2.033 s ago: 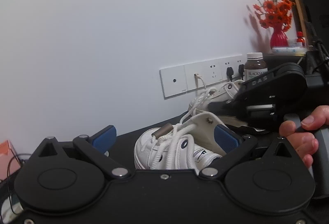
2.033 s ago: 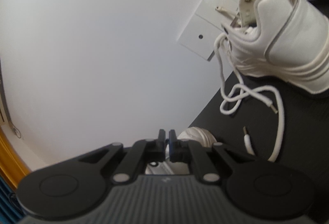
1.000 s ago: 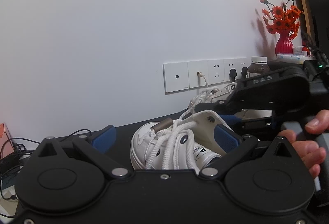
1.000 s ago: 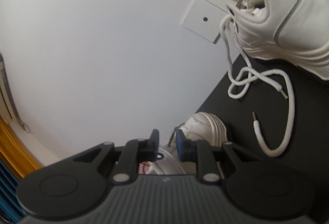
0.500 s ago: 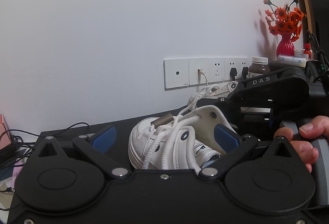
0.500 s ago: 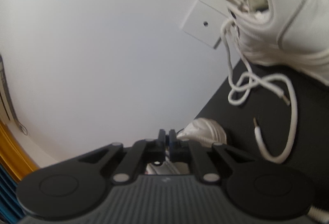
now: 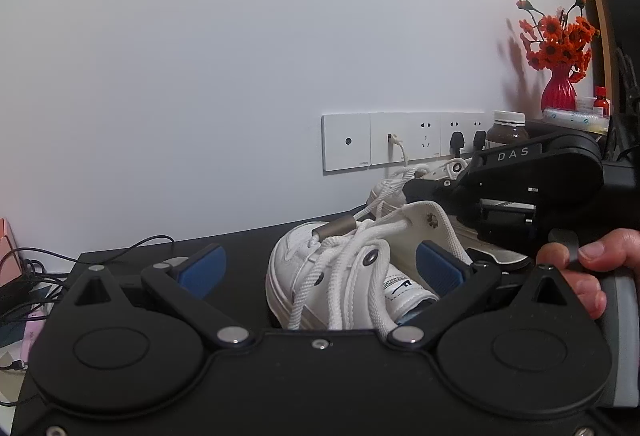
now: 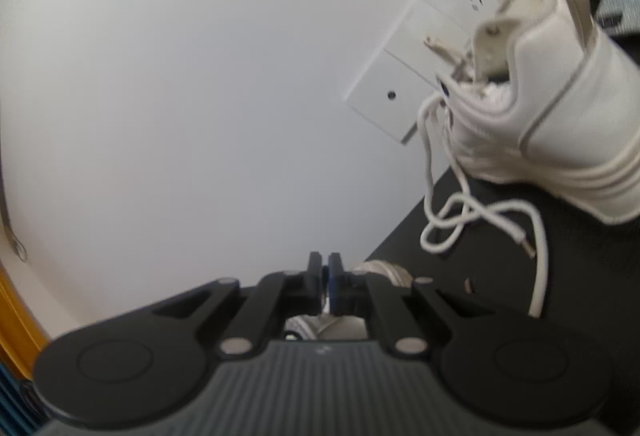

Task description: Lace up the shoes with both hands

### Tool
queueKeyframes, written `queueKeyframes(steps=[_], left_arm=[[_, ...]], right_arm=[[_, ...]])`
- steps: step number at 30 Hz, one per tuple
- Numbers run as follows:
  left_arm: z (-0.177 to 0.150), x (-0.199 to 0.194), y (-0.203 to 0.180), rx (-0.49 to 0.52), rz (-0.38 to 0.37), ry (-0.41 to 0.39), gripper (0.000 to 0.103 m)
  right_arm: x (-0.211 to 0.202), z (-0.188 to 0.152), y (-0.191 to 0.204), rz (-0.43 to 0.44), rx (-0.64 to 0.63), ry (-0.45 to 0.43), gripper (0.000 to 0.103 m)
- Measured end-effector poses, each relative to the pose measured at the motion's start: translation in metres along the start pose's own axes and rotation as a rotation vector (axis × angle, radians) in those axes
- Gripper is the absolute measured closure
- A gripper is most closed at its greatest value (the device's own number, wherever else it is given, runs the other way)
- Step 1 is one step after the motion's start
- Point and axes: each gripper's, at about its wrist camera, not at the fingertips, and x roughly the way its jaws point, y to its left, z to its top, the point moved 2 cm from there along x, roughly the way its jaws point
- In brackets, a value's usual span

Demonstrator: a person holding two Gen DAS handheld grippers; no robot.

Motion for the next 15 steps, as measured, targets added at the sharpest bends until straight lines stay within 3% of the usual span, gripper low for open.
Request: queueKeyframes(steps=[6, 15], left_arm=[[0.001, 0.001, 0.0, -0.009, 0.001, 0.002, 0.0], [0.001, 0.003, 0.002, -0.023, -0.007, 0.005, 0.0]], right_arm=[[-0.004, 0.007, 0.002, -0.074, -0.076, -0.105, 0.102], [-0.02, 0.02, 0.0, 0.075, 0.017, -0.053, 0.098]])
